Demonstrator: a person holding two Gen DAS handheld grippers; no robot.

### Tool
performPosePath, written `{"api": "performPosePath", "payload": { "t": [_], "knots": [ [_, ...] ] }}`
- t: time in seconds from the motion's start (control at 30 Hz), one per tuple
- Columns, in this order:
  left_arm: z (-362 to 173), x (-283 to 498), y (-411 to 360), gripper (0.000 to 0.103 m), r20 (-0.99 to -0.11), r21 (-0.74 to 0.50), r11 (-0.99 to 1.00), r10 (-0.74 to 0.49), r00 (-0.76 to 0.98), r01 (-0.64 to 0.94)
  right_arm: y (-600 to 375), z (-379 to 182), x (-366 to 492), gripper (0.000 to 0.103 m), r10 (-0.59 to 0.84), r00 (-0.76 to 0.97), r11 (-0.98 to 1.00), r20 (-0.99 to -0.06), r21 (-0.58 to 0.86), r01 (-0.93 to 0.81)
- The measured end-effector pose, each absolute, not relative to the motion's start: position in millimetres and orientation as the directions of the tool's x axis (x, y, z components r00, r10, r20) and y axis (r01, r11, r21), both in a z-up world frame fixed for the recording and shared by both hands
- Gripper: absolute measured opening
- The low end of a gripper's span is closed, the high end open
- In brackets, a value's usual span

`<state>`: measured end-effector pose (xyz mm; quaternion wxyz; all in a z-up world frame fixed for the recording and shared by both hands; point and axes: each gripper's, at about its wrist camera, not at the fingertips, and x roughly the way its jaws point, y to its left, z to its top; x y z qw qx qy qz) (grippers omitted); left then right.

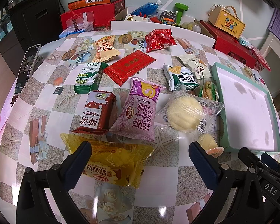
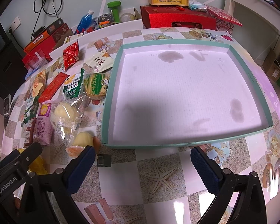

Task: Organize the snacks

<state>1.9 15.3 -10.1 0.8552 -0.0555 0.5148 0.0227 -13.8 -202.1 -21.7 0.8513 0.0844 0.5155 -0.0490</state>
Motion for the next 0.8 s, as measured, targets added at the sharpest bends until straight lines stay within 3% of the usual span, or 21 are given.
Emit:
{"api": "performPosePath", "payload": {
  "t": [0.8],
  "knots": [
    [-9.7, 2.3, 14.8, 0.103, -0.884, -0.070, 0.993, -0.017, 0.468, -0.096, -202.1, -21.0, -14.5, 0.103, 0.007, 0.466, 0.980, -0.885, 0.099, 0.171]
  ]
}}
